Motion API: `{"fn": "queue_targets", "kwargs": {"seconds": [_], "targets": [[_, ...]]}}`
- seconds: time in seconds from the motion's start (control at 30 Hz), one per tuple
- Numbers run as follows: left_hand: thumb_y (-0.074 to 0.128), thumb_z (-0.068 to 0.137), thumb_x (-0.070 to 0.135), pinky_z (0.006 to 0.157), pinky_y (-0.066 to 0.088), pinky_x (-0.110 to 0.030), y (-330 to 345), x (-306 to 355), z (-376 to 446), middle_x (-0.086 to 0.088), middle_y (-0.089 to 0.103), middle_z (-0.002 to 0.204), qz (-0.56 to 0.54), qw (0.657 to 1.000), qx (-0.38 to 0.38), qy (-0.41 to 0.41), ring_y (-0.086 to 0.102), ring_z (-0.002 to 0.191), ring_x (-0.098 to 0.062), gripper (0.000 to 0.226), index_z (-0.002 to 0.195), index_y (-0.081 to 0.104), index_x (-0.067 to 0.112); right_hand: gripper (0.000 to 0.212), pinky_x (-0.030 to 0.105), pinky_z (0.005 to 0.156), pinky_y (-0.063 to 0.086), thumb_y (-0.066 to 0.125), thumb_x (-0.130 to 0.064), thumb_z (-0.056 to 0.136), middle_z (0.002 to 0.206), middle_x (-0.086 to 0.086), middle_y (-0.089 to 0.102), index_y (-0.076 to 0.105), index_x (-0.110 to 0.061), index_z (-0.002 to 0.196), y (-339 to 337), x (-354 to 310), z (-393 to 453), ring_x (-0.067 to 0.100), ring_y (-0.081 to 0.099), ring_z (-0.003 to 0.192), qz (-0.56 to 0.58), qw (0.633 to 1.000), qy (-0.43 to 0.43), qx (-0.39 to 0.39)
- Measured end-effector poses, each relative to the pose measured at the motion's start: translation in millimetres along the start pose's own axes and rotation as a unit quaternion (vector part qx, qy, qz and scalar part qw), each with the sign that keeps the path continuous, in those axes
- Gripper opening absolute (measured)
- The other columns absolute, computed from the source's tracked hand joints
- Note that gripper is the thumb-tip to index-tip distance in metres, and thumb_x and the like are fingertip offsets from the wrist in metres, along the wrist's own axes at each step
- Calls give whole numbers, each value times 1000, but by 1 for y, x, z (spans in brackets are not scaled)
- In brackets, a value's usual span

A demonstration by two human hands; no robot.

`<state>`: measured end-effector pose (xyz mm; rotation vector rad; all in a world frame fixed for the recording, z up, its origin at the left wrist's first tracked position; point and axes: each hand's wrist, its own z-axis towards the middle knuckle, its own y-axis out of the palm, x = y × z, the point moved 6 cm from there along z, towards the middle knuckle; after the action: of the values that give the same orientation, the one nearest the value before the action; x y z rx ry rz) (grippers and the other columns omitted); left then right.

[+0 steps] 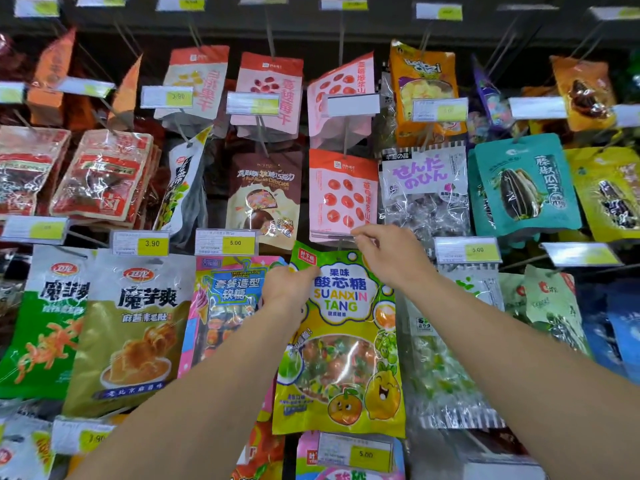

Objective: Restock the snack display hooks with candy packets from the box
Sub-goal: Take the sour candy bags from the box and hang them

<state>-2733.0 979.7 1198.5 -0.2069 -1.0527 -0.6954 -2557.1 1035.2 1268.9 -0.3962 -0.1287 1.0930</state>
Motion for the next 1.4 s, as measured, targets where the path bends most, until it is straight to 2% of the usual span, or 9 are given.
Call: {"fn": "queue_targets", "kwargs": {"seconds": [0.07, 0.17, 0.43, 0.77, 0.93, 1.07, 1.17, 1.27, 1.4], "targets": [[76, 79, 24, 50, 20, -30, 3, 5, 6, -5, 30, 53, 26, 999, 11, 19, 25, 49, -21, 54, 53, 30, 15, 29, 32, 86, 48, 50, -32, 99, 111, -1, 74, 70, -27, 118, -1, -2, -2, 23, 64, 107, 4, 1000, -2, 7], [75, 79, 24, 49, 16, -30, 8, 8, 13, -5, 27, 50, 73, 997, 19, 28, 22, 47, -22, 57, 49, 28, 14, 29, 34, 90, 50, 50, -33, 99, 112, -1, 74, 71, -28, 117, -1, -3, -5, 23, 64, 106, 10, 1000, -6, 15], [74, 80, 33, 52, 25, -29, 7, 12, 21, -3, 38, 55, 155, 986, 48, 47, 39, 56, -24, 51, 53, 36, 13, 30, 36, 92, 51, 48, -37, 99, 112, -3, 73, 70, -30, 118, 2, -1, -5, 21, 65, 106, 31, 999, 11, 20], [73, 80, 31, 46, 18, -29, 4, 6, 21, -5, 34, 53, 192, 974, 63, 106, 30, 49, -21, 54, 53, 31, 12, 29, 32, 91, 48, 50, -35, 99, 110, -2, 74, 70, -29, 119, 1, -1, -8, 22, 64, 106, 27, 999, 11, 30], [76, 77, 29, 46, 19, -28, 9, -1, 22, -5, 34, 56, 171, 980, 70, 74, 31, 50, -21, 53, 53, 32, 11, 27, 29, 84, 46, 52, -33, 98, 107, -1, 75, 71, -29, 118, 0, 2, -9, 21, 64, 102, 33, 999, 9, 33], [71, 82, 36, 53, 30, -29, 9, -9, 27, -11, 47, 72, 212, 973, 57, 68, 48, 68, -29, 49, 56, 38, 11, 29, 33, 88, 49, 51, -35, 97, 115, -1, 72, 70, -30, 119, 2, 0, -9, 23, 64, 105, 16, 999, 4, 31], [69, 84, 43, 62, 38, -31, 9, -19, 26, -10, 51, 69, 200, 978, 38, 51, 60, 80, -33, 48, 61, 42, 10, 36, 35, 94, 47, 49, -29, 96, 131, -3, 64, 63, -26, 129, 5, -3, -18, 24, 60, 114, -3, 999, -14, 43], [69, 85, 41, 61, 36, -32, 6, -29, 21, -6, 42, 61, 129, 991, 12, 33, 49, 67, -28, 48, 62, 41, 10, 52, 35, 110, 37, 51, -23, 96, 152, -4, 40, 41, -21, 147, 15, -3, -44, 18, 42, 134, -1, 998, -12, 58], [73, 81, 35, 60, 38, -38, -6, -34, 1, -15, 43, 65, 145, 986, -10, 82, 46, 64, -35, 40, 72, 41, 13, 59, 34, 104, 41, 63, -22, 86, 143, 0, 36, 39, -16, 140, 41, 6, -89, 20, 43, 128, -2, 998, 5, 61]]}}
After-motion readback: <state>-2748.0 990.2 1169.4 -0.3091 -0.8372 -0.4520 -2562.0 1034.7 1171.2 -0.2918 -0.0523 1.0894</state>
